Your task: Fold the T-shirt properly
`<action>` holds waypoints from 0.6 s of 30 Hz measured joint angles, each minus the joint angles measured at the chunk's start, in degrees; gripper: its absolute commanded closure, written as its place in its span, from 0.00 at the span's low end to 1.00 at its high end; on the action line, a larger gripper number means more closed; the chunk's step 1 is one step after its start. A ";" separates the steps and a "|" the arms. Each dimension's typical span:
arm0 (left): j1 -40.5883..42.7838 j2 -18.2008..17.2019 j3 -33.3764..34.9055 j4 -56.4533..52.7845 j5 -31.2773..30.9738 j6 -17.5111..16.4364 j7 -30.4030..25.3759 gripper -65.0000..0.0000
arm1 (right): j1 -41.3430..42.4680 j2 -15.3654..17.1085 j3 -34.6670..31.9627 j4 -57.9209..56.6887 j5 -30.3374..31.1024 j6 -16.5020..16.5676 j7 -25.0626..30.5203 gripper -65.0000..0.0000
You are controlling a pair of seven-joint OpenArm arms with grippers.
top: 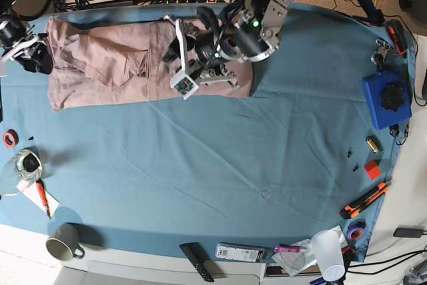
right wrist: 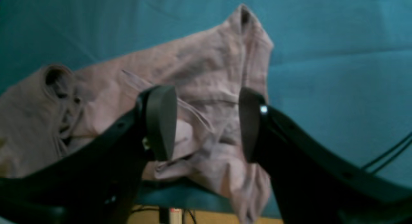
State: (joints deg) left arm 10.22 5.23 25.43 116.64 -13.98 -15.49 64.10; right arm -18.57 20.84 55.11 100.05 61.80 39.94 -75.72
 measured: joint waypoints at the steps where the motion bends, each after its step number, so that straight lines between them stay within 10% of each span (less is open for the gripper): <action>1: 0.63 0.00 0.00 0.55 -0.20 -0.59 -0.02 0.68 | 0.02 0.66 -0.04 0.00 0.04 0.00 -0.48 0.52; 12: 5.33 0.00 0.00 1.38 -1.31 -0.81 0.00 0.68 | -0.46 3.72 -0.33 0.02 -1.05 0.00 -3.52 0.52; 18: 5.40 0.68 0.00 1.38 -1.70 -0.81 -0.02 0.68 | -0.48 3.65 -0.33 0.02 -6.82 0.00 4.94 0.52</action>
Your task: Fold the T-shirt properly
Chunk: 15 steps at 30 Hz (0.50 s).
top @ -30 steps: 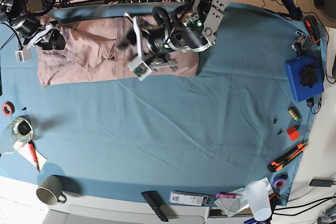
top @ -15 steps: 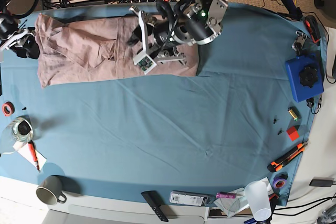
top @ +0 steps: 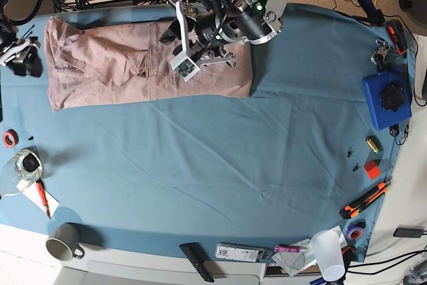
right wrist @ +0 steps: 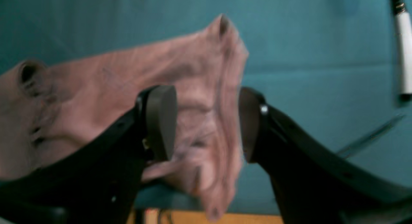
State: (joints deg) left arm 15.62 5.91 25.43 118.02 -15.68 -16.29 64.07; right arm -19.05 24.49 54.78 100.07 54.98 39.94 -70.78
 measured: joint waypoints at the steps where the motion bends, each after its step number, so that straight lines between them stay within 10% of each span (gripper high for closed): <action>1: 0.07 0.44 0.00 0.00 -0.07 0.00 0.02 0.68 | 0.02 0.04 0.00 -0.24 -1.90 0.00 1.33 0.52; 15: -0.09 0.61 -0.02 0.11 -2.82 -3.02 0.02 0.68 | 10.64 3.34 -0.09 -31.43 2.78 0.07 -4.20 0.52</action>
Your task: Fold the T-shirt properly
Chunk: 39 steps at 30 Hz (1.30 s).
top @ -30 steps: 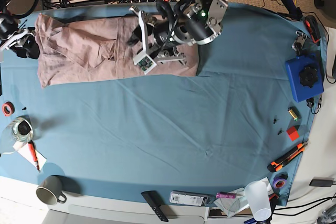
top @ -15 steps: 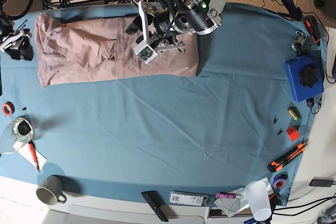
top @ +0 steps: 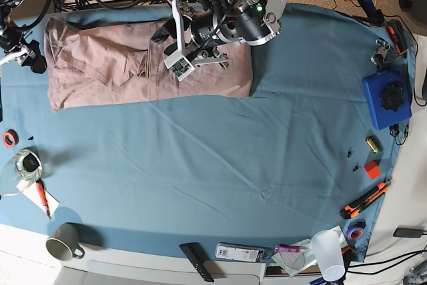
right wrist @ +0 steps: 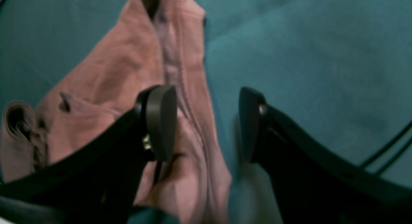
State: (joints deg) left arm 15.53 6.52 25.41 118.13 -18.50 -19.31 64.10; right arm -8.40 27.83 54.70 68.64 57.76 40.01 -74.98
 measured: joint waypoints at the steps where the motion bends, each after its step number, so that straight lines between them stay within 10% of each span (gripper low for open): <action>1: 0.00 0.00 0.00 0.00 0.00 0.00 0.00 0.68 | 0.17 0.20 0.00 -1.25 0.24 -0.22 -0.26 0.52; 9: 0.00 0.02 0.00 0.00 0.00 0.00 -1.11 0.68 | 0.55 0.61 -5.16 -4.68 14.78 -0.11 -5.68 0.52; 22: 0.00 0.00 0.00 0.00 0.00 0.00 -1.11 0.68 | 0.79 1.55 -19.10 -4.24 14.34 0.15 -3.02 0.54; 28: 0.00 0.00 0.00 0.00 0.00 0.00 -1.11 0.68 | 0.98 1.33 -19.26 -4.28 12.92 0.04 -3.80 1.00; 39: 0.00 0.00 0.00 0.00 0.00 0.00 -1.11 0.68 | 12.74 2.12 -19.91 -4.90 -12.07 0.11 7.85 1.00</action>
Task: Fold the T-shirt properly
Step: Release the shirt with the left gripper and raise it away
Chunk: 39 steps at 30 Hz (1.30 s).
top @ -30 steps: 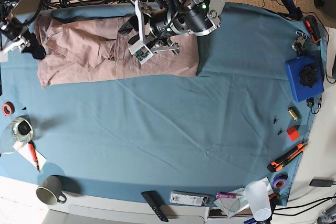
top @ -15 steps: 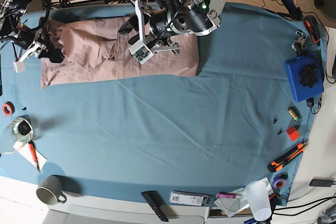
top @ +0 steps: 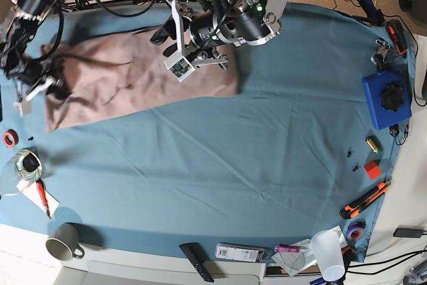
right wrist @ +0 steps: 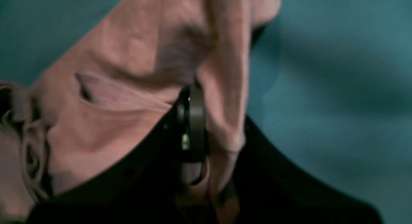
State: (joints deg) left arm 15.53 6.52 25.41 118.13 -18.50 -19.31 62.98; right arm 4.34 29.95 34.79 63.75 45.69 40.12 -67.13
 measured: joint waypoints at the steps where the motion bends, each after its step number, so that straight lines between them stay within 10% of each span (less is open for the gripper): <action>1: 0.00 0.00 0.00 0.00 0.00 0.00 0.00 0.68 | 1.05 0.79 0.04 -0.02 -1.62 0.00 1.29 1.00; 8: 0.07 0.04 0.00 1.07 1.40 0.44 0.17 0.68 | 6.05 6.03 1.64 0.11 -5.18 -0.20 3.15 1.00; 15: 0.17 0.24 0.02 4.31 15.69 7.85 0.04 0.68 | 5.49 6.36 1.68 1.27 10.08 -0.26 -13.73 1.00; 21: 1.29 0.24 0.02 5.40 24.44 14.40 0.59 0.68 | 2.45 6.23 1.68 8.98 13.18 -0.24 -13.92 1.00; 39: 11.19 -6.19 0.02 15.96 47.65 26.36 -0.09 0.68 | -10.47 -4.59 1.57 39.30 22.88 -0.22 -14.32 1.00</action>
State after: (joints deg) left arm 26.72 0.34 25.43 134.08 29.15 7.05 62.89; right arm -6.13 25.36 36.36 103.04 68.58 39.90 -81.45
